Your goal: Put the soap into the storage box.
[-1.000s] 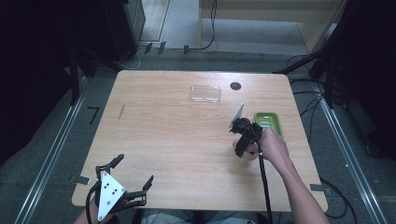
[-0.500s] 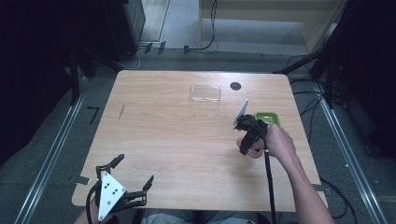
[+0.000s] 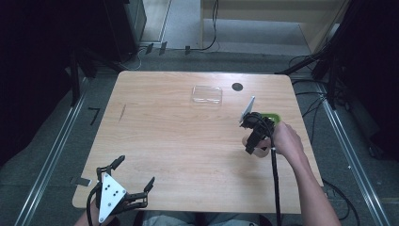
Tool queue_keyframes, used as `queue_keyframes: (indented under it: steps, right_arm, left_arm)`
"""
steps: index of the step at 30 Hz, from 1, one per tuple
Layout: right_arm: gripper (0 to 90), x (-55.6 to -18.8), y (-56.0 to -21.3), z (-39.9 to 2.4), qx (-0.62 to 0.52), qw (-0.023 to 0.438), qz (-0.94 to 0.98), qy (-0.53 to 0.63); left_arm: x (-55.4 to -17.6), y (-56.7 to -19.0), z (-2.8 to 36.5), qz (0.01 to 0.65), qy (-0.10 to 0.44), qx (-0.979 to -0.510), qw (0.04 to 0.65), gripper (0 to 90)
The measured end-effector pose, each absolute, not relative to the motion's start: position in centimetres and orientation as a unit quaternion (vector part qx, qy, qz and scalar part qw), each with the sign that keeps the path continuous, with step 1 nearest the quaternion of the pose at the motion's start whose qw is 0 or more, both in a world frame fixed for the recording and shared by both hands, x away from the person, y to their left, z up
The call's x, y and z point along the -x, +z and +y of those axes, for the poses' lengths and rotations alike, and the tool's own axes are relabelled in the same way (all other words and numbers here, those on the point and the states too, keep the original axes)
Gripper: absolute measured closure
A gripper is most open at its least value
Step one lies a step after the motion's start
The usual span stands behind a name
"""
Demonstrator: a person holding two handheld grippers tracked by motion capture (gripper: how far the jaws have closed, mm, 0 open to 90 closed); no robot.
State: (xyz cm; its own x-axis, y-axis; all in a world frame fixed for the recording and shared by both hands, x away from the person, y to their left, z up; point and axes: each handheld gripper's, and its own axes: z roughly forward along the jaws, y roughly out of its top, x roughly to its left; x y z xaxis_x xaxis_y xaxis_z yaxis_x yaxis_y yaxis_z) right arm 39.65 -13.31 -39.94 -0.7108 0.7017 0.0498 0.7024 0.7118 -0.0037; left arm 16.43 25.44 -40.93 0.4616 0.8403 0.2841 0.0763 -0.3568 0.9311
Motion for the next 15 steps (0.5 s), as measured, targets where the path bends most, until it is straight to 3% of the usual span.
queue_keyframes:
  steps: [15]
  right_arm:
    - [33.8,-40.8,-39.8,-14.1,0.388,0.024,-0.921,-0.005]
  left_arm:
    - [-16.4,-40.9,25.4,0.321,0.408,-0.715,0.468,0.0]
